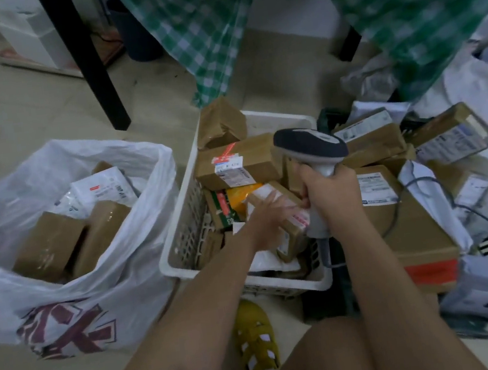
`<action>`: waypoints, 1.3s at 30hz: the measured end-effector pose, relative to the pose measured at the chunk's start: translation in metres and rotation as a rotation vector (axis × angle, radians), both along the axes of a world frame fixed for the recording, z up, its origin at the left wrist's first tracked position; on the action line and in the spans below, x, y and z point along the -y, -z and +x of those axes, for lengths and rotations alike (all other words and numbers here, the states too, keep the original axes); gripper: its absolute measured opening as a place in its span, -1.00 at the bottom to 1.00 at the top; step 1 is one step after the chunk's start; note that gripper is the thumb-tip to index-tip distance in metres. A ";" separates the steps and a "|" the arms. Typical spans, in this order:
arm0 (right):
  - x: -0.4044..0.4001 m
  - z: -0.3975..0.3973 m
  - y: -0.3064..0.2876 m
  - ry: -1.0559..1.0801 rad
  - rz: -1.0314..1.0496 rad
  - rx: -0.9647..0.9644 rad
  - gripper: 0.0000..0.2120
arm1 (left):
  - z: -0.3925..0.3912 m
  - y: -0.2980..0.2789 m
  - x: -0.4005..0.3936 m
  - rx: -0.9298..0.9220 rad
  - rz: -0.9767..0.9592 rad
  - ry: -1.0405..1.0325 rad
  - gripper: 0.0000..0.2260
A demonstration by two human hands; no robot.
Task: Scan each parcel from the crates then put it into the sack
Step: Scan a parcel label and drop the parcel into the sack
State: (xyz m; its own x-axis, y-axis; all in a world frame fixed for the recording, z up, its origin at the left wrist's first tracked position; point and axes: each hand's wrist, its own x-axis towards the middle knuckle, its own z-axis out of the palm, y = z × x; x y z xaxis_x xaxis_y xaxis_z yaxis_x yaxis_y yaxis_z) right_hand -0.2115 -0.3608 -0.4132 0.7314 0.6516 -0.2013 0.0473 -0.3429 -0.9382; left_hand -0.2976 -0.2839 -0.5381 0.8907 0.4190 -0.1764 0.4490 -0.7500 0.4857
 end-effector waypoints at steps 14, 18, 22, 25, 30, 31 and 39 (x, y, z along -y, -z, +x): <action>0.004 0.029 0.000 0.090 0.081 -0.114 -0.77 | 0.032 -0.001 -0.028 -0.342 0.356 0.158 0.03; 0.003 0.025 -0.002 0.084 0.096 -0.099 -0.73 | -0.001 -0.018 -0.034 -0.114 0.109 -0.185 0.00; 0.000 0.011 -0.004 0.081 0.123 -0.079 -0.76 | -0.045 -0.051 -0.042 0.208 -0.226 -0.572 -0.10; -0.004 -0.007 -0.007 0.040 0.123 -0.079 -0.78 | -0.082 -0.080 -0.043 0.362 -0.464 -0.780 -0.39; -0.022 -0.050 -0.012 0.051 0.202 -0.226 -0.87 | -0.134 -0.117 -0.034 0.591 -0.694 -1.005 -0.57; -0.025 -0.059 -0.013 0.035 0.224 -0.227 -0.82 | -0.143 -0.121 -0.031 0.631 -0.712 -1.053 -0.50; -0.034 -0.104 -0.002 -0.177 0.119 -0.262 -0.82 | -0.193 -0.108 -0.012 0.655 -0.832 -1.139 -0.33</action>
